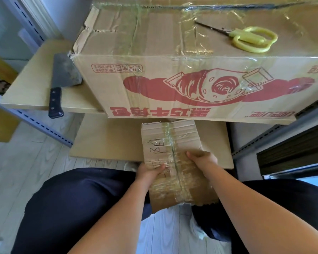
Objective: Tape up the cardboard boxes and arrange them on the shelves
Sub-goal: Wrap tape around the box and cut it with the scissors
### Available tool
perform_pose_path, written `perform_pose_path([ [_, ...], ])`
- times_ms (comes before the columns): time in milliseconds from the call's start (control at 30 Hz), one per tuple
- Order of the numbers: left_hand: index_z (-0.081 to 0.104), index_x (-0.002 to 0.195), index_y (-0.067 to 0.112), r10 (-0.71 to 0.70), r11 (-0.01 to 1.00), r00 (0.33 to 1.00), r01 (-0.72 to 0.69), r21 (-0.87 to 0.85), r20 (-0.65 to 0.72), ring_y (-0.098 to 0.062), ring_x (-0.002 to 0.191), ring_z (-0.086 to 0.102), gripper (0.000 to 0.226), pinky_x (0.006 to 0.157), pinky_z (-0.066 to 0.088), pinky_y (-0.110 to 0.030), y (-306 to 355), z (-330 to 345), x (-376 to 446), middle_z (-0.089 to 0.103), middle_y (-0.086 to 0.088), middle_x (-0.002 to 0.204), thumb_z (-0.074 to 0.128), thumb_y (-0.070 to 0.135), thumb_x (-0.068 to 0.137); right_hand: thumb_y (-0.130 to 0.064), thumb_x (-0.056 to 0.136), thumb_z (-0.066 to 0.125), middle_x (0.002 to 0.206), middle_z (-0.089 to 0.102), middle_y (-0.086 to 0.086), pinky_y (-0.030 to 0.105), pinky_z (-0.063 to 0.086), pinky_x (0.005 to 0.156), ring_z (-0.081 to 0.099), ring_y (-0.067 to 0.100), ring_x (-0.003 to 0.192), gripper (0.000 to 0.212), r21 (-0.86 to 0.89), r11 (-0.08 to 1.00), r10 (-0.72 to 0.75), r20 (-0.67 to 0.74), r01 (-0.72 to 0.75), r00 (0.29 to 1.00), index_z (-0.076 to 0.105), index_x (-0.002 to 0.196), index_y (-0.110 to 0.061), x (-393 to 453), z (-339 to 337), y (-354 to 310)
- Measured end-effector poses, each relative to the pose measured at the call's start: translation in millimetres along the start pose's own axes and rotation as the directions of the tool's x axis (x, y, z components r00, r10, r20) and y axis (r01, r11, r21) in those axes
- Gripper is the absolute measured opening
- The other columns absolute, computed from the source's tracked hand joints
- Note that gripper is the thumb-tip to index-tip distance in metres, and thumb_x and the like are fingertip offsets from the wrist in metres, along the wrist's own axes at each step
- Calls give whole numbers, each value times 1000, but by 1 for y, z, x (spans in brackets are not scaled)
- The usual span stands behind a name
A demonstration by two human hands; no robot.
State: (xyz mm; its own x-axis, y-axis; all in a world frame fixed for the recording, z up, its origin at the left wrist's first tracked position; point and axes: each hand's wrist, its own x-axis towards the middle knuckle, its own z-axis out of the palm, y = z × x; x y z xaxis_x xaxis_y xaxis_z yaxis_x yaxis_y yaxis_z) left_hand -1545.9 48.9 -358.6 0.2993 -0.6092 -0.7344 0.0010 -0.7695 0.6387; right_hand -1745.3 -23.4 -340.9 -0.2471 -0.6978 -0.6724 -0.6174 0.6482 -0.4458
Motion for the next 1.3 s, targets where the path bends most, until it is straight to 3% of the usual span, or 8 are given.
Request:
perform_pose_path([
  [167,68,113,7,13,999,986,-7,39,-166,-25,104,67,53,86,49,-28,10,4,3,71,-8,114,88,29,69,-55,55,88,117,67,6,44,52,96,64,26,104,87,150,989,-41,176,14,983,59,127,-14,8,-1,10],
  [367,41,145,15,-102,986,990,87,-142,-98,-30,132,46,90,110,38,-42,28,1,-16,48,-8,145,70,64,76,-27,74,85,117,64,8,38,52,92,62,28,104,66,314,949,-43,125,2,991,54,130,-12,-7,-8,3],
  [533,43,145,20,-252,912,967,253,-322,46,-37,129,50,155,108,37,-56,12,-33,13,49,-14,145,27,109,20,-17,82,66,100,64,8,34,51,76,61,27,93,43,232,973,-42,139,9,989,57,124,-9,-47,-20,12],
  [800,60,127,14,-194,977,956,210,-49,222,-35,111,63,85,102,44,-54,34,-78,-97,69,-15,117,47,81,77,-96,69,22,125,64,22,50,52,86,61,42,115,96,507,831,-158,613,-231,774,58,127,-29,-93,-66,35],
  [933,63,119,6,-144,927,970,202,-317,197,-31,93,67,79,76,54,-40,19,-82,-123,73,-17,101,33,73,87,-94,69,22,103,71,25,39,50,72,65,36,97,118,619,759,-176,491,-199,853,60,117,6,-120,-75,38],
  [1067,72,113,10,-235,902,886,352,-251,399,-40,111,62,99,81,52,-54,31,-98,-153,69,-21,115,41,92,67,-89,63,55,105,70,24,46,56,86,67,33,96,98,570,801,-105,437,-184,893,61,109,-3,-142,-83,37],
  [1167,71,111,8,-210,966,861,257,-41,462,-31,100,69,64,87,54,-45,33,-91,-177,74,-15,104,64,64,80,-54,64,81,103,74,14,49,52,96,70,31,101,65,414,908,-152,471,-66,869,71,110,-9,-160,-79,38],
  [1300,69,111,9,-32,998,972,46,-52,233,-25,93,71,37,93,53,-43,15,-74,-179,77,-7,93,77,31,82,-22,78,81,97,76,11,52,52,95,70,32,98,40,428,896,-285,346,120,894,70,114,-8,-165,-75,36],
])
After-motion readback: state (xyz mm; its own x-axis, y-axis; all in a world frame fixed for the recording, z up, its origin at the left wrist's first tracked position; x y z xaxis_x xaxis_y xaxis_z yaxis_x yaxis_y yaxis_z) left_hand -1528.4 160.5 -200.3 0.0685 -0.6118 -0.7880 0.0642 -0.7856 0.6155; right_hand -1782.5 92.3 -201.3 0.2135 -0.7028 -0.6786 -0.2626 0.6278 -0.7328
